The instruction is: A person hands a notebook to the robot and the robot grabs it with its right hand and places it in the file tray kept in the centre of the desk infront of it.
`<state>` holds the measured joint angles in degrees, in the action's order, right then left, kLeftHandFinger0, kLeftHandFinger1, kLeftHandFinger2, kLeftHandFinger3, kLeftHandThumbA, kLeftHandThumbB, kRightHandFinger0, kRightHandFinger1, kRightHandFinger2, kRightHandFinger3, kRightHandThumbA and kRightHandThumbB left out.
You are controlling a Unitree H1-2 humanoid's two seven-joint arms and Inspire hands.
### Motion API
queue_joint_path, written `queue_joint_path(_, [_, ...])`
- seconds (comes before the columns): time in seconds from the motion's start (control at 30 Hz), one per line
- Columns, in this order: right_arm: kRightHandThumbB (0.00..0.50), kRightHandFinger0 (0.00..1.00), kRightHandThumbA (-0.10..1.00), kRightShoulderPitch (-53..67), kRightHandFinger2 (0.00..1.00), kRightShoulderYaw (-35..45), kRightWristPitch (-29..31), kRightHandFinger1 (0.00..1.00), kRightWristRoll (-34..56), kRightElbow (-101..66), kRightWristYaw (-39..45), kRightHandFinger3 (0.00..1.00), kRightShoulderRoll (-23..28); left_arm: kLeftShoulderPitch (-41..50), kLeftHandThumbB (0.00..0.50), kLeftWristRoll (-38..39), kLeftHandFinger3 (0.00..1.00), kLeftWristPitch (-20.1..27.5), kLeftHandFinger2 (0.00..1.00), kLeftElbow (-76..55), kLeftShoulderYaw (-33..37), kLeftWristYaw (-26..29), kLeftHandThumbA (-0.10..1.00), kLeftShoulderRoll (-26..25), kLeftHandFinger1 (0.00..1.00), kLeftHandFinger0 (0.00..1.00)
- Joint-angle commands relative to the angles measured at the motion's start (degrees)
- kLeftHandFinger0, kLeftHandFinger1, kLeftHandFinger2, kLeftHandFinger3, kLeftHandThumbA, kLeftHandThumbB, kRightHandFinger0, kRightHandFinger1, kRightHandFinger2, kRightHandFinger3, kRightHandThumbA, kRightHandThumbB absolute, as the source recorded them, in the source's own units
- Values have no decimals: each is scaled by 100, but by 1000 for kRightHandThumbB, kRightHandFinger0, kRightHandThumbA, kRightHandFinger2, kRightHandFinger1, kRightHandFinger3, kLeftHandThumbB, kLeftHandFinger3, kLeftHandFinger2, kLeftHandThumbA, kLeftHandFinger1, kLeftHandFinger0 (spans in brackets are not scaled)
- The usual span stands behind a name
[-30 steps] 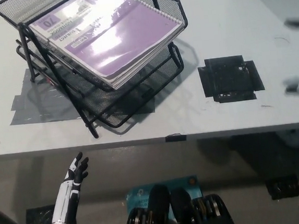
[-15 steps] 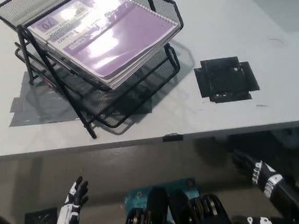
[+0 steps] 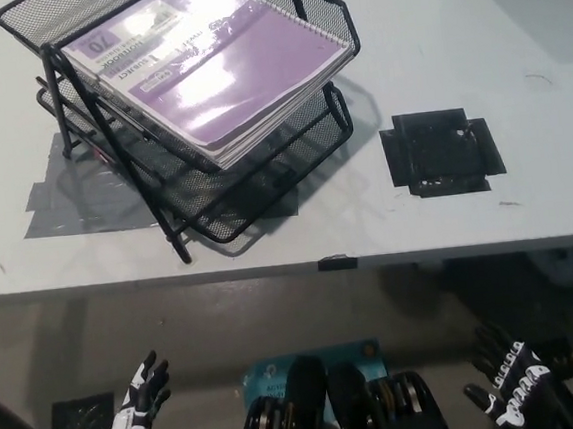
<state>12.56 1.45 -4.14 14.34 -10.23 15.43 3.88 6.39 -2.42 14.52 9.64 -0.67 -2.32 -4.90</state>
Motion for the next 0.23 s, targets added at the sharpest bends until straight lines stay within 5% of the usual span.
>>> queue_joint_path(0.0, [380,1000,1000,-21,1000,58,553,1000,158,86,73,1000,-1,59,500,219,1000,256,1000,-108,-13,-100,1000,-32,1000,1000])
queue_joint_path(0.2, [363,1000,1000,-58,1000,-14,645,1000,-7,146,39,1000,21,45,495,185,1000,224,1000,-142,-36,-55,1000,-28,1000,1000])
